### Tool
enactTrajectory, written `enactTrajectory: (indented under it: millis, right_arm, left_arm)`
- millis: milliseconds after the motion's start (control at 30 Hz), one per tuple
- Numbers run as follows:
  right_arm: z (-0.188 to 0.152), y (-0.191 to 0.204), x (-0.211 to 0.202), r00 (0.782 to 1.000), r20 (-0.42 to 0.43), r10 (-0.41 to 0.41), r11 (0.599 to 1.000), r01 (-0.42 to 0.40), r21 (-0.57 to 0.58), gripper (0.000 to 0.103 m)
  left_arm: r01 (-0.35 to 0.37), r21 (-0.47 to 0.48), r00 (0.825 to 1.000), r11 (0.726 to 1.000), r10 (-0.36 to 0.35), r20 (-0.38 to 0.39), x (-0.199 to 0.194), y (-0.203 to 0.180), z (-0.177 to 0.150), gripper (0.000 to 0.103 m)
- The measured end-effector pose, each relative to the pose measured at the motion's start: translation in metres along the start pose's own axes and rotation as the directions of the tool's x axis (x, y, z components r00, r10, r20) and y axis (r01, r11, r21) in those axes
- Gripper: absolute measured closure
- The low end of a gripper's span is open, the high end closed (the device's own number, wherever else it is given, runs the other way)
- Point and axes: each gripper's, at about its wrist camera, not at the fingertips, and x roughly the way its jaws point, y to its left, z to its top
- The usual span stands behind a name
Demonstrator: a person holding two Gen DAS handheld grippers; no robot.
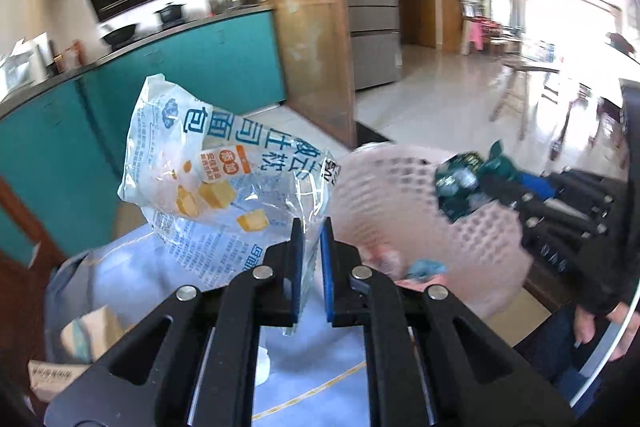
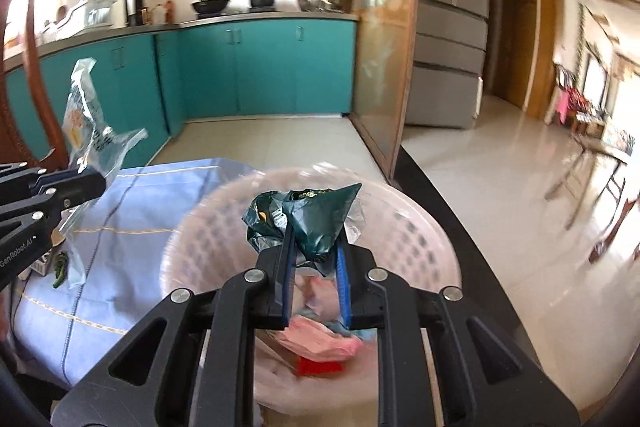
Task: Collect trash
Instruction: 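Carry both items over the basket and open both grippers to drop them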
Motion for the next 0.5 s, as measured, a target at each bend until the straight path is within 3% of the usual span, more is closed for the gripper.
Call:
enactTrajectory:
  millis: [233,333,367,467,500]
  right_arm:
    - [-0.008,-0.031,0.001,0.999,-0.031,-0.026,0.995,0.029,0.091,0.085]
    - [-0.008,-0.03,0.002,0.999,-0.04,-0.03,0.995,0.034,0.095,0.085]
    - [-0.008,-0.029,0.004,0.999,-0.043,-0.033,0.995,0.037,0.092,0.085]
    - [-0.006,-0.027,0.01,0.998,-0.058,-0.036,0.995,0.041,0.094,0.084]
    - [-0.005,-0.027,0.012,0.997,-0.063,-0.034,0.994,0.04,0.097,0.084]
  left_arm:
    - [0.14,0.052,0.99,0.989,-0.138,-0.039,0.037,-0.043,0.011,0.093]
    - [0.167,0.064,0.985,0.984,-0.163,-0.059,0.055,-0.052,0.015,0.089]
    - [0.17,0.071,0.984,0.983,-0.166,-0.064,0.06,-0.05,0.018,0.086]
    - [0.153,0.075,0.987,0.985,-0.149,-0.063,0.064,-0.052,0.014,0.06]
    - [0.147,0.066,0.988,0.987,-0.143,-0.064,0.065,-0.049,0.013,0.057]
